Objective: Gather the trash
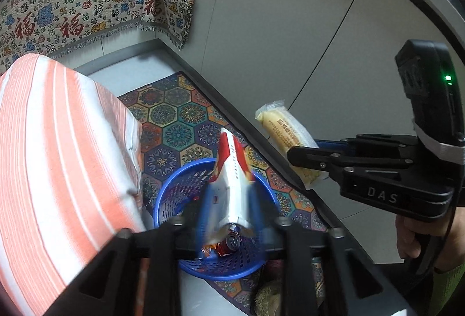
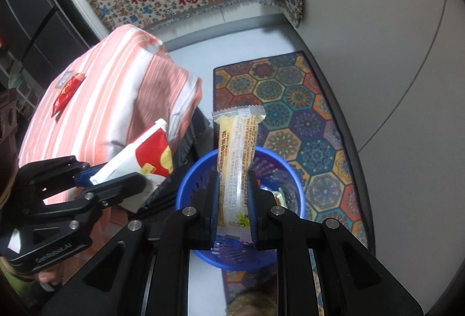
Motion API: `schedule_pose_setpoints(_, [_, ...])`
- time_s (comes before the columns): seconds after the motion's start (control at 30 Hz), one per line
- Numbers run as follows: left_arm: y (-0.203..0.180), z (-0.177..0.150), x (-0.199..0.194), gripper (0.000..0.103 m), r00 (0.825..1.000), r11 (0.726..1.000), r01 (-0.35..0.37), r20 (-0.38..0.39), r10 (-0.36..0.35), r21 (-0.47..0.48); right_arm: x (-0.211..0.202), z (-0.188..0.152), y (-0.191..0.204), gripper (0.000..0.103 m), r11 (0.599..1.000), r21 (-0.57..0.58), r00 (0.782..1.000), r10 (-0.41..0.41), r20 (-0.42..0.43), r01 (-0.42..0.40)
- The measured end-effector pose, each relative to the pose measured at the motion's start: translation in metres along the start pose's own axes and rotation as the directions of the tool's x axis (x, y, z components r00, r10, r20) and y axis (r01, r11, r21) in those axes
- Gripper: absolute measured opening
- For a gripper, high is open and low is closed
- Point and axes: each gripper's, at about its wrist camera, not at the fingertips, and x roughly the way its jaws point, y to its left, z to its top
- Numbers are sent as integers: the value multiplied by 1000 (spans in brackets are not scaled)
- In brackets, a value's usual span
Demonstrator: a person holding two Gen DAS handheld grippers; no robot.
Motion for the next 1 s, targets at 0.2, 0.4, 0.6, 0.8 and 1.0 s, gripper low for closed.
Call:
schedule_pose_setpoints(0.2, [13, 6, 5, 54, 1000, 998, -5, 2, 5, -58, -1, 0, 1, 47, 1000, -11, 1000, -21, 19, 21])
schedule_pose_setpoints(0.4, [28, -6, -32, 54, 998, 995, -44, 40, 48, -90, -13, 4, 8, 65, 999, -7, 996, -46, 77, 46])
schedule_pose_setpoints(0.6, [55, -44, -93, 60, 986, 989, -126, 96, 133, -83, -20, 9, 47, 71, 992, -83, 984, -80, 157, 94])
schedule_pose_setpoints(0.8, [114, -100, -140, 60, 956, 954, -265, 88, 279, -141, -12, 5, 124, 76, 972, -230, 980, 1, 199, 46])
schedule_pose_setpoints(1.0, [187, -136, -179, 60, 914, 890, -377, 54, 403, -256, 13, -10, 218, 76, 921, -383, 981, 137, 140, -74])
